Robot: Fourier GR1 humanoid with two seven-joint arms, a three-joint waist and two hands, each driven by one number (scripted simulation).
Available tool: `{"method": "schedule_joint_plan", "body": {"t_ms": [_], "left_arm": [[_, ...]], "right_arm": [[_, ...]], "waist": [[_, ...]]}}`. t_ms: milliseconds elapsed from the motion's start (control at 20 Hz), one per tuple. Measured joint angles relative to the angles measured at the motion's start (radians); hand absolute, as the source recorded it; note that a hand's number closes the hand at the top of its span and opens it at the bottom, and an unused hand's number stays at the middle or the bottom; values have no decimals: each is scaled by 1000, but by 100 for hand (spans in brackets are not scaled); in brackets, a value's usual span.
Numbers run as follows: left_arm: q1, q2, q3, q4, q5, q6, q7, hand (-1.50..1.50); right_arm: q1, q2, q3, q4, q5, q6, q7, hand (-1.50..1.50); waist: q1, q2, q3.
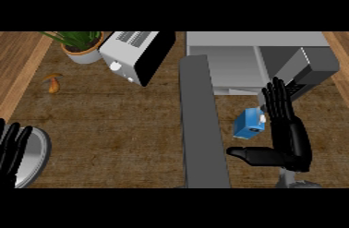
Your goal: Pick up the milk, place it into the microwave and close the microwave
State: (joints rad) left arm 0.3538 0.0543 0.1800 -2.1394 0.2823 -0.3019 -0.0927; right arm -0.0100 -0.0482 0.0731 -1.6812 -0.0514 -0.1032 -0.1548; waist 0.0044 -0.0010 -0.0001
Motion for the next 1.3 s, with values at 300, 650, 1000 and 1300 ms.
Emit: {"method": "schedule_joint_plan", "body": {"t_ms": [300, 650, 1000, 1300], "left_arm": [[22, -3, 33, 7, 20, -48, -21, -150], [36, -25, 24, 2, 6, -60, -27, -150], [22, -26, 30, -30, 19, -52, 18, -150], [31, -37, 41, -49, 26, -66, 31, -150]], "right_arm": [[38, -7, -30, 93, 4, 31, -105, -150], [45, -42, -80, 216, -14, 107, -214, -150], [-37, -47, -105, 396, 23, 125, -343, -150], [-120, -56, -155, 587, 31, 129, -455, -150]], "waist": [[0, 0, 0], [-1, 0, 0], [1, 1, 1], [2, 1, 0]]}}
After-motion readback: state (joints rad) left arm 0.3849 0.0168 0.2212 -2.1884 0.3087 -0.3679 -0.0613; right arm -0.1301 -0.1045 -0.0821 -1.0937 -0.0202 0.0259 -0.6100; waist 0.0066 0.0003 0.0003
